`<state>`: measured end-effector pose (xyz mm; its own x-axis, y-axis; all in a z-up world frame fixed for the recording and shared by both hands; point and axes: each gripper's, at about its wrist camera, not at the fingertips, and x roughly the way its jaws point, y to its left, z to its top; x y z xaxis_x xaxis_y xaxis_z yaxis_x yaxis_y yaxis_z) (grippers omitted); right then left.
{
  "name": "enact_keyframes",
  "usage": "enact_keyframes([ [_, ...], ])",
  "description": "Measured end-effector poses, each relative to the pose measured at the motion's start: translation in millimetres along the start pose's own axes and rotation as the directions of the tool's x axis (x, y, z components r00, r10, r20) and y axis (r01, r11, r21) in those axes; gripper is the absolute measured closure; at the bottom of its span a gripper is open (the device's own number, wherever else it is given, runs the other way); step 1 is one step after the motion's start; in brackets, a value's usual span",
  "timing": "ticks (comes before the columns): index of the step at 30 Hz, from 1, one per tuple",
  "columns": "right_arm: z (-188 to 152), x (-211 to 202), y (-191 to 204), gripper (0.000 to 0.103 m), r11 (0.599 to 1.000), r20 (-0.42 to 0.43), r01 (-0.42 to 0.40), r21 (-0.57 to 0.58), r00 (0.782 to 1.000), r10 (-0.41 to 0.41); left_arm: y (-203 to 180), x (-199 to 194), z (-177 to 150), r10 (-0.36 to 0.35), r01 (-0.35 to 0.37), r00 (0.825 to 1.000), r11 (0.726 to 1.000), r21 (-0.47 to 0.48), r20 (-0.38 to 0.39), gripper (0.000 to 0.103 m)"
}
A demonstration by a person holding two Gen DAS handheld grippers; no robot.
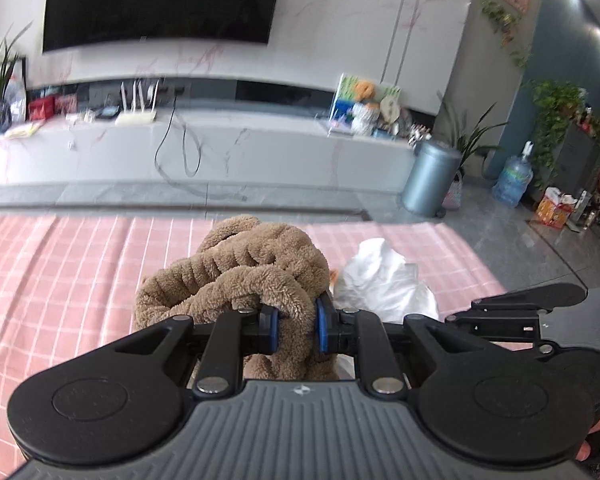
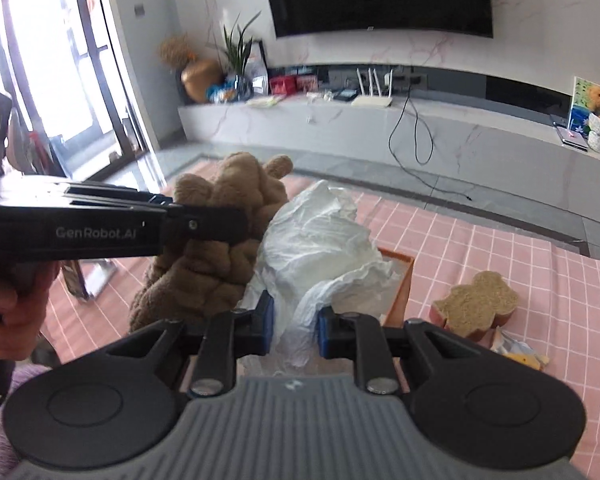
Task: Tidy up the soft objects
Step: 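Carry the loop with the left tool while the right tool carries the tissues into the box, then open both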
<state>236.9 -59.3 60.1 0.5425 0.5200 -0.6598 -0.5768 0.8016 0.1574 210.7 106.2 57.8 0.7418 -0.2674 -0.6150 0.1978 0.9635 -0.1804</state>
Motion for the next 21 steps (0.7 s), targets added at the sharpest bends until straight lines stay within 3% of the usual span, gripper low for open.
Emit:
enact_keyframes([
  [7, -2, 69, 6, 0.083, 0.983, -0.132, 0.04, -0.181, 0.989, -0.065, 32, 49, -10, 0.016, -0.02, 0.995, 0.999, -0.037, -0.099, 0.083],
  [12, -3, 108, 1, 0.083, 0.974, -0.21, 0.042, -0.222, 0.973, -0.09, 40, 76, -17, 0.035, -0.037, 0.986, 0.999, -0.009, -0.164, 0.083],
  [16, -9, 130, -6, 0.083, 0.97, -0.25, 0.055, -0.238, 0.961, -0.115, 42, 92, -27, 0.03, -0.029, 0.977, 1.0, 0.008, -0.211, 0.083],
  [21, -11, 140, 5, 0.078, 0.93, -0.257, 0.082, -0.358, 0.949, -0.183, 48, 103, -34, 0.026, -0.029, 0.972, 1.0, -0.009, -0.235, 0.081],
])
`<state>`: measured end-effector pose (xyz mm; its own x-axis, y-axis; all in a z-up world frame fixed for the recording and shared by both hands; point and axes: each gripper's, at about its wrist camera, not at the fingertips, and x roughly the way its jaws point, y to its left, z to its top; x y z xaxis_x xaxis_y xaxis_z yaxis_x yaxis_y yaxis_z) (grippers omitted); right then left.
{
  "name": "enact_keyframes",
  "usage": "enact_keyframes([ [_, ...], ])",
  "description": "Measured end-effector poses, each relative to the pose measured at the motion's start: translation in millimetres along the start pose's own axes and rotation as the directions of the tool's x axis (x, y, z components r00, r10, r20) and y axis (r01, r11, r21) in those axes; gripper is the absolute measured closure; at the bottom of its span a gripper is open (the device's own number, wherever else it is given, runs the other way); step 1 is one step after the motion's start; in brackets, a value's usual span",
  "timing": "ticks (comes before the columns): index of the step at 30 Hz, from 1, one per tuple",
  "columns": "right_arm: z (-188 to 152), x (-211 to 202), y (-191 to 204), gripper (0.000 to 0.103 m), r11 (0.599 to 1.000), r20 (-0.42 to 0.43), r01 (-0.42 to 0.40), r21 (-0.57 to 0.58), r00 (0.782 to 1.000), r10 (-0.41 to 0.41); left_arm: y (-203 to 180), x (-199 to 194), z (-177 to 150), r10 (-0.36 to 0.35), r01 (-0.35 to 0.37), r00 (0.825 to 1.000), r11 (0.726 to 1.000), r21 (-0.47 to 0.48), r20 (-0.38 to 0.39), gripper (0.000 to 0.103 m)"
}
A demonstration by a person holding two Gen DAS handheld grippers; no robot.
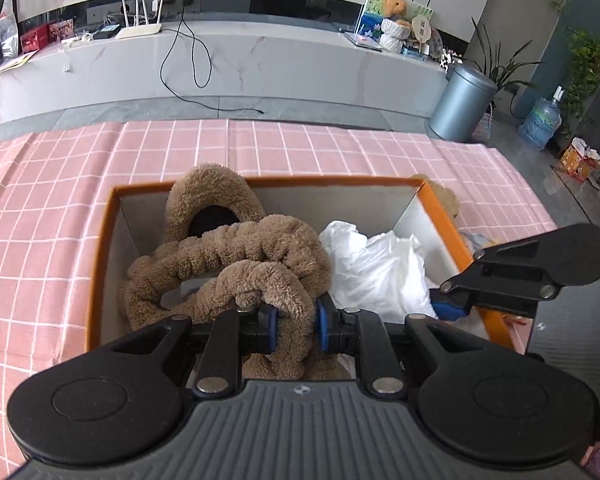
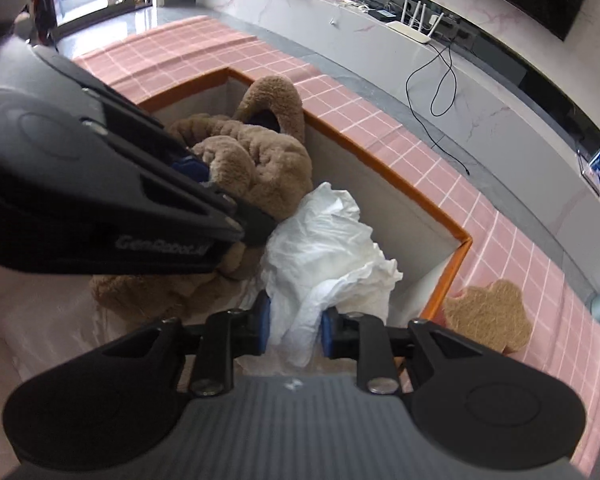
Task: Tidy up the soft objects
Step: 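Carry the loop with the left tool while the right tool carries the tissues into the box, then open both, then move the left tool to the red crochet flower while the right tool approaches the pink ball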
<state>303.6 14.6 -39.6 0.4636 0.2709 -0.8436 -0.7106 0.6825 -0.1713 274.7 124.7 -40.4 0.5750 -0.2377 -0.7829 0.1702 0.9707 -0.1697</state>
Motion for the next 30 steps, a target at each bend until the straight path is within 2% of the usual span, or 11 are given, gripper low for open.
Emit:
enact_keyframes([
  [5, 1, 5, 9, 0.069, 0.996, -0.016, 0.037, -0.084, 0.999, -0.038, 5, 7, -5, 0.004, -0.004, 1.0, 1.0, -0.025, -0.029, 0.074],
  [6, 0, 5, 11, 0.066, 0.994, -0.015, 0.042, -0.096, 0.999, -0.044, 4, 6, -5, 0.004, -0.004, 1.0, 1.0, -0.027, -0.021, 0.067],
  [7, 0, 5, 11, 0.064, 0.994, -0.014, 0.046, -0.1, 0.999, -0.047, 4, 4, -6, 0.006, -0.006, 1.0, 1.0, -0.024, -0.014, 0.057],
  [8, 0, 4, 12, 0.057, 0.993, -0.009, 0.055, -0.104, 0.998, -0.057, 3, 3, -6, 0.001, -0.002, 1.0, 1.0, -0.024, -0.009, 0.052],
  [9, 0, 2, 12, 0.049, 0.992, 0.002, 0.067, -0.11, 0.998, -0.067, 2, 1, -5, -0.011, 0.011, 1.0, 1.0, -0.028, -0.005, 0.042],
  [10, 0, -1, 13, 0.045, 0.99, 0.01, 0.077, -0.115, 0.997, -0.076, 2, -2, -6, -0.015, 0.015, 1.0, 0.999, -0.033, 0.001, 0.026],
  [12, 1, -5, 13, 0.037, 0.988, 0.02, 0.089, -0.123, 0.996, -0.087, -2, -8, -5, 0.024, -0.023, 0.999, 0.999, -0.029, 0.032, 0.011],
  [20, 0, -38, 5, 0.033, 0.99, 0.064, 0.108, -0.088, 0.993, -0.103, -13, -48, -1, 0.04, -0.031, 0.99, 0.997, -0.068, 0.139, 0.012],
  [23, -7, -59, 1, 0.026, 0.992, 0.101, 0.122, -0.039, 0.988, -0.117, -28, -67, -1, 0.051, -0.041, 0.979, 0.998, -0.057, 0.196, 0.012],
  [30, -41, -115, -13, 0.026, 0.984, 0.192, 0.131, 0.124, 0.969, -0.153, -71, -104, -4, -0.001, 0.001, 0.956, 1.0, -0.001, 0.292, 0.012],
])
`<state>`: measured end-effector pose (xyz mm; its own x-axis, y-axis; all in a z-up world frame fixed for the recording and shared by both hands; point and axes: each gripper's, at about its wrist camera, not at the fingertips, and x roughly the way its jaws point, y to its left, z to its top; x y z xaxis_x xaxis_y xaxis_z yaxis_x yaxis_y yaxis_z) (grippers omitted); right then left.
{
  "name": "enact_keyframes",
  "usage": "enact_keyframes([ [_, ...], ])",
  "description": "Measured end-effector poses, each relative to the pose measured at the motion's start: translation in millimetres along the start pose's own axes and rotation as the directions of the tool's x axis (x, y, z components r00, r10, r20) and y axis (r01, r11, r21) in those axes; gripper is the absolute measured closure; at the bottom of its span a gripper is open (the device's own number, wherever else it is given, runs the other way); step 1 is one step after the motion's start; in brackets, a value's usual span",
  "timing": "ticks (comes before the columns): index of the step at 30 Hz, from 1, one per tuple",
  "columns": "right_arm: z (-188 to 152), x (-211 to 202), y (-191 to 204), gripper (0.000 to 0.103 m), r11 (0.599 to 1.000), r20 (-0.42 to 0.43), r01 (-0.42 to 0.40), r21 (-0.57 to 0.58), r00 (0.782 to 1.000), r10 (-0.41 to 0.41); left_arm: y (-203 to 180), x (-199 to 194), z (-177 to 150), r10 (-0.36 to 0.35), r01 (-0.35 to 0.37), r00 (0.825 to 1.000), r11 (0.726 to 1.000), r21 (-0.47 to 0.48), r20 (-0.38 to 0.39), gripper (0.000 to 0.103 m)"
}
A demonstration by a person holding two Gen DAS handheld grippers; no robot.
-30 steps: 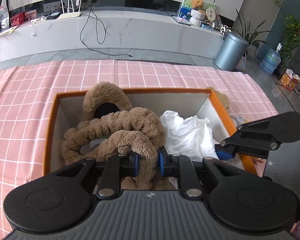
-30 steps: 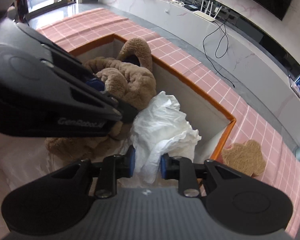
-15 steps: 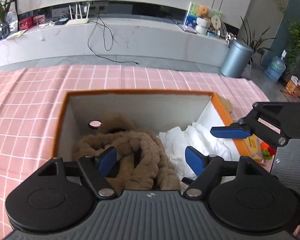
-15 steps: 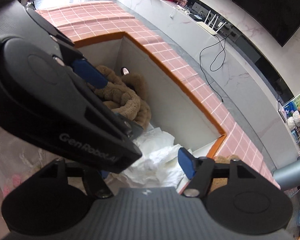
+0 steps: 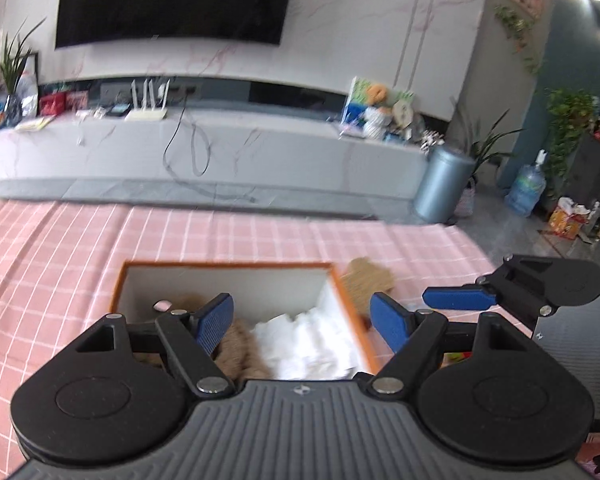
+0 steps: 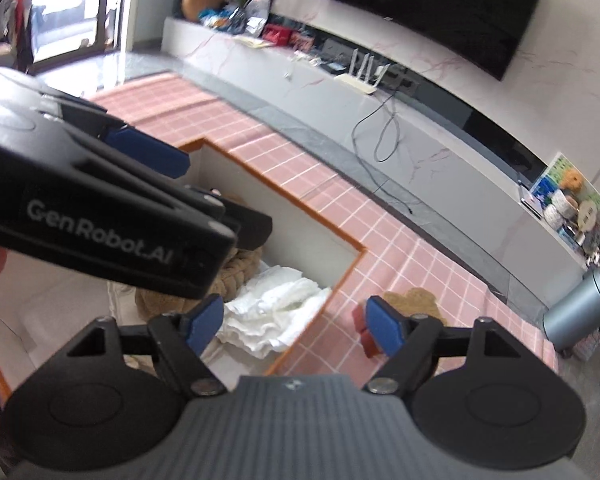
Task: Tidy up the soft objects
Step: 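Move the left tool to the red crochet flower while the right tool approaches the pink ball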
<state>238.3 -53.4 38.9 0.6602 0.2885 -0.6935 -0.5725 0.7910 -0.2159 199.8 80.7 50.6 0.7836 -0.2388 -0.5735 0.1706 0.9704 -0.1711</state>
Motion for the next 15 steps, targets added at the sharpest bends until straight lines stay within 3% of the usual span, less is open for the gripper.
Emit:
enact_keyframes([
  [4, -20, -35, -13, 0.026, 0.996, 0.044, 0.028, 0.087, 0.999, -0.032, -29, -14, 1, -0.056, 0.055, 0.998, 0.998, 0.043, 0.029, 0.013],
  [10, -55, -74, -28, 0.026, 0.977, 0.073, 0.075, 0.198, 0.993, -0.091, -85, -27, -16, -0.097, 0.086, 0.994, 0.98, 0.182, 0.053, 0.015],
  [15, -93, -96, -43, 0.026, 0.943, 0.066, 0.139, 0.304, 0.984, -0.166, -120, -27, -32, -0.144, 0.134, 0.989, 0.973, 0.19, 0.037, 0.016],
])
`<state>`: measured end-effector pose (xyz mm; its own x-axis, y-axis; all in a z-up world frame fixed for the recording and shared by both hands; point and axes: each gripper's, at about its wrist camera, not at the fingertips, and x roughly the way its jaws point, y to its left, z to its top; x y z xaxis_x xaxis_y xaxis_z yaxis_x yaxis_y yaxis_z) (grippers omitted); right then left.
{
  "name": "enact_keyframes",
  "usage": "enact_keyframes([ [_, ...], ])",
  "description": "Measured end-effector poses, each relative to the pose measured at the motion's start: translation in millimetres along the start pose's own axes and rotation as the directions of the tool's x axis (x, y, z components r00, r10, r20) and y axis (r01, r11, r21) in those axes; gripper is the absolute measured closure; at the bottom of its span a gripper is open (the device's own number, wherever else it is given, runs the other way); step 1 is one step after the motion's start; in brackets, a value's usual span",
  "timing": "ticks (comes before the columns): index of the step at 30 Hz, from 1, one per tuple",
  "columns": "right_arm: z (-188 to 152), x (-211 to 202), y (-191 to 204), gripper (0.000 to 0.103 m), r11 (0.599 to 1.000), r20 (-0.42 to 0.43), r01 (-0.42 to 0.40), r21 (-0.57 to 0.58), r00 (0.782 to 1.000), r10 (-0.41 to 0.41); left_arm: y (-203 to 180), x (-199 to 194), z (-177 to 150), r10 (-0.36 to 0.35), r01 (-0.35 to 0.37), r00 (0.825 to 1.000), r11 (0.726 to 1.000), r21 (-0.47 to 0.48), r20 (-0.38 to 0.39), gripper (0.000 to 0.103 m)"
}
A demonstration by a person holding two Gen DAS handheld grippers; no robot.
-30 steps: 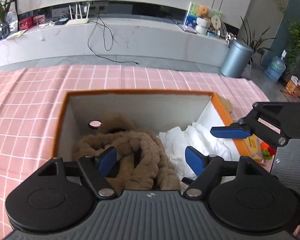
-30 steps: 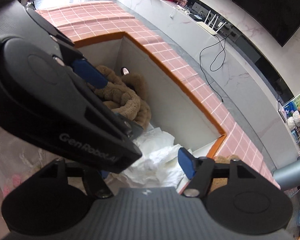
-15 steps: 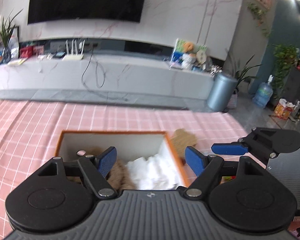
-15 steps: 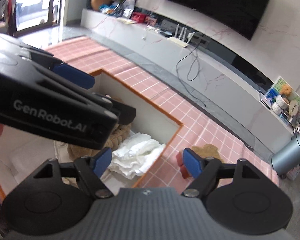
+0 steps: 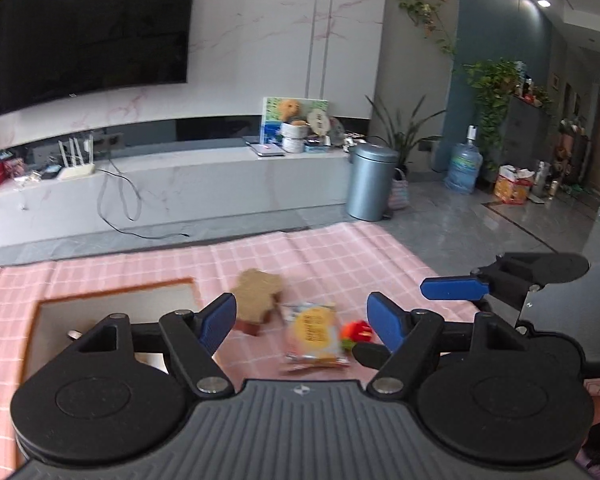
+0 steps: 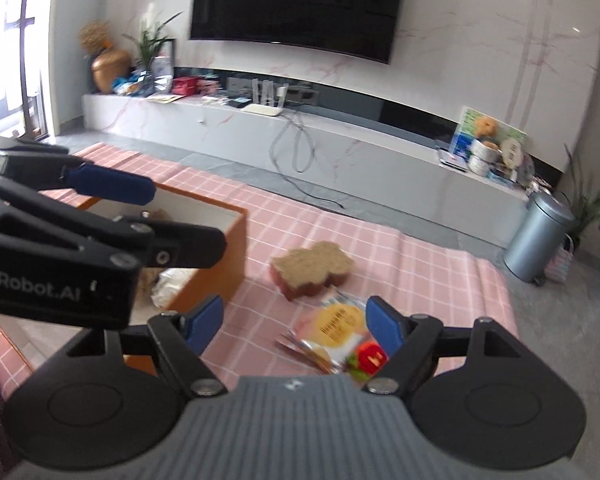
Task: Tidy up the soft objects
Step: 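Move the left tool to the red crochet flower while the right tool approaches the pink ball, then grasp the pink ball with the right tool while the left tool grasps the red crochet flower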
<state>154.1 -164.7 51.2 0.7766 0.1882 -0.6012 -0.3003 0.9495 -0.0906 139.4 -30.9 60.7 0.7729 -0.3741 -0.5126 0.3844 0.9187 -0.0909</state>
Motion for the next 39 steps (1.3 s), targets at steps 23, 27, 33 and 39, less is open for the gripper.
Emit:
enact_keyframes([
  [23, -97, 35, -88, 0.033, 0.953, -0.203, 0.12, 0.277, 0.977, -0.064, -37, 65, -59, -0.111, 0.104, 0.978, 0.993, -0.053, -0.176, 0.026],
  [27, -102, 57, -97, 0.037, 0.951, -0.258, 0.111, 0.289, 0.966, -0.034, -41, 80, -63, -0.089, 0.081, 0.974, 0.996, -0.047, -0.207, 0.026],
  [33, -109, 79, -104, 0.039, 0.935, -0.281, 0.106, 0.339, 0.96, -0.007, -39, 101, -67, -0.049, 0.035, 0.964, 0.998, -0.055, -0.261, 0.026],
  [39, -115, 91, -108, 0.052, 0.921, -0.303, 0.102, 0.377, 0.953, 0.018, -39, 111, -69, -0.055, 0.036, 0.959, 0.997, -0.071, -0.277, 0.026],
])
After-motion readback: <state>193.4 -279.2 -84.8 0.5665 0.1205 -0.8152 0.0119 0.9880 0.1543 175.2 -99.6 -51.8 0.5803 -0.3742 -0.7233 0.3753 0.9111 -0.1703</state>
